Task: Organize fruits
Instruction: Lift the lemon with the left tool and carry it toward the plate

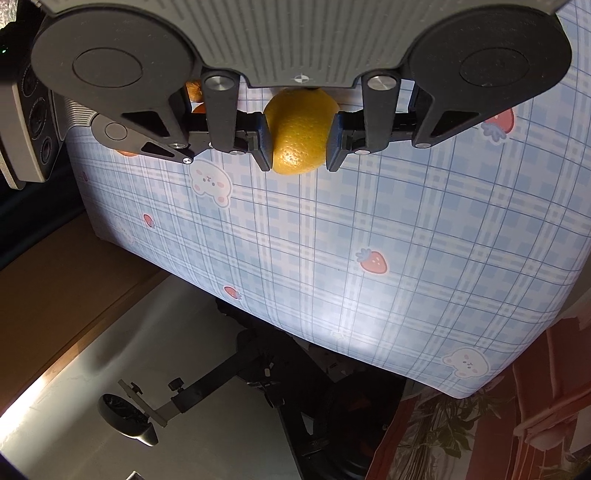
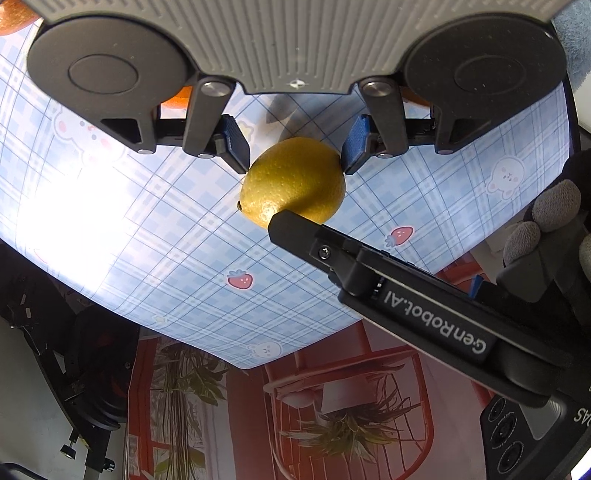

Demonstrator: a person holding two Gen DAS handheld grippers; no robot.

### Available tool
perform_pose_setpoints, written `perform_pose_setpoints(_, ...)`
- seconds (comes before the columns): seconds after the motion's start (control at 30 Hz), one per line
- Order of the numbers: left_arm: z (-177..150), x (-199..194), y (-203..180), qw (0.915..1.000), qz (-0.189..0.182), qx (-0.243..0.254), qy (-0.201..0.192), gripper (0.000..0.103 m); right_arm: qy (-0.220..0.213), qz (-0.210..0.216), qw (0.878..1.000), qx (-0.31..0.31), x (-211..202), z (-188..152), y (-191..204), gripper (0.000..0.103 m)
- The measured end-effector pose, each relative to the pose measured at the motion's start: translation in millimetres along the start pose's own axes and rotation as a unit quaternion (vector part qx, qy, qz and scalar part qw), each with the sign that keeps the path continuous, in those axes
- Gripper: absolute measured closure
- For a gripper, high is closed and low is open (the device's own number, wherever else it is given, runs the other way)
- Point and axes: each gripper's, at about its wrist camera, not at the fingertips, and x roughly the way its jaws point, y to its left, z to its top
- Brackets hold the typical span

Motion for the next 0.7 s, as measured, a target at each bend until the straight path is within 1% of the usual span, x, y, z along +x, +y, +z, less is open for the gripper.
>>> perform_pose_setpoints(0.1, -1, -2, -3, 0.9999, 0.001, 0.01, 0.003, 0.071, -0.001, 0.002, 1.0, 0.0, -3, -2, -1, 0.046)
perform_pose_setpoints(0.2, -4, -3, -4, 1.0, -0.003, 0.008, 0.003, 0.071, -0.004, 0.001, 1.0, 0.0, -7, -5, 0, 0.046)
perform_pose_setpoints(0.4, -4, -17, -18, 0.9998, -0.002, 0.019, -0.01, 0.071, -0.025, -0.003, 1.0, -0.01, -26, -3, 6, 0.046)
perform_pose_setpoints(0.53, -3, -33, -35, 0.9994, -0.001, 0.029, -0.019, 0.071, -0.041, -0.002, 0.999, -0.012, -46, -2, 9, 0.046)
perform_pose_setpoints(0.7, -12, -48, -64, 0.9984, 0.004, 0.053, -0.021, 0.071, -0.051, -0.006, 0.998, -0.019, -74, -10, 16, 0.046)
